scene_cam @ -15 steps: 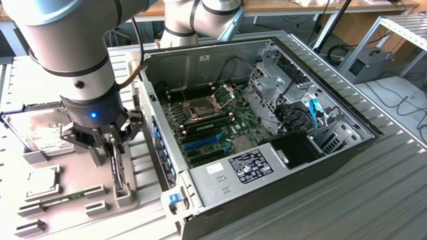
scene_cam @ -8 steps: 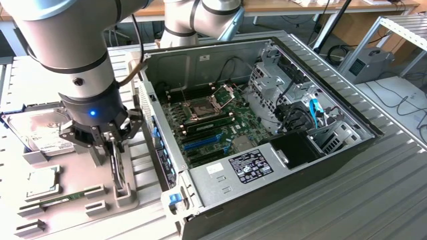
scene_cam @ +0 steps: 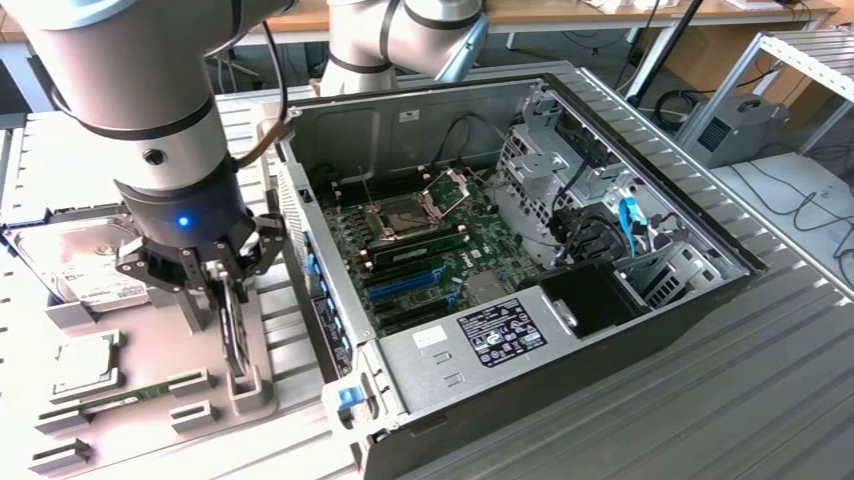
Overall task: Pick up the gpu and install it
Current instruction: 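Pick up the gpu and move the gpu toward the slot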
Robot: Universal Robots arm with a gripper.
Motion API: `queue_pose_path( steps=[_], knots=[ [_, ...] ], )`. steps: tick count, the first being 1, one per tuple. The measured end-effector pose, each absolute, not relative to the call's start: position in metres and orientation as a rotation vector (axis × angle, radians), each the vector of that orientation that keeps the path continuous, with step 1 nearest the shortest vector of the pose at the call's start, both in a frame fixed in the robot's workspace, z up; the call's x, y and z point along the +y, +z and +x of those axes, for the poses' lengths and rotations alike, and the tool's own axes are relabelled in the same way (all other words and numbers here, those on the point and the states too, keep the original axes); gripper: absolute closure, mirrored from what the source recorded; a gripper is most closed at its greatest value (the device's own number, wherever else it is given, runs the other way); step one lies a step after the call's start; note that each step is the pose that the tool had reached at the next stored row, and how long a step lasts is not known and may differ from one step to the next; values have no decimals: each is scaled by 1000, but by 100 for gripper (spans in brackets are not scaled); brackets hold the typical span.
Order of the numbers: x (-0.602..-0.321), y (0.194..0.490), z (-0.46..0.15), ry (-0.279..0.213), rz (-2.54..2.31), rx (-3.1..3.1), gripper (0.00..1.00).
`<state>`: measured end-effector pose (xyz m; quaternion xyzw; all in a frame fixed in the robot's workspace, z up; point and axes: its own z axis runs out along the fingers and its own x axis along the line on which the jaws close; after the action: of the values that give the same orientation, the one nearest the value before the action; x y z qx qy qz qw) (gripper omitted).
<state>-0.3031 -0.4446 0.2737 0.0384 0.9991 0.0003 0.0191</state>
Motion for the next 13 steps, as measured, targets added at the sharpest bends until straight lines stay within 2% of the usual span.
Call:
queue_pose_path(
  steps=[13],
  knots=[
    [-444, 283, -303, -5, 119, 3101, 71]
  ],
)
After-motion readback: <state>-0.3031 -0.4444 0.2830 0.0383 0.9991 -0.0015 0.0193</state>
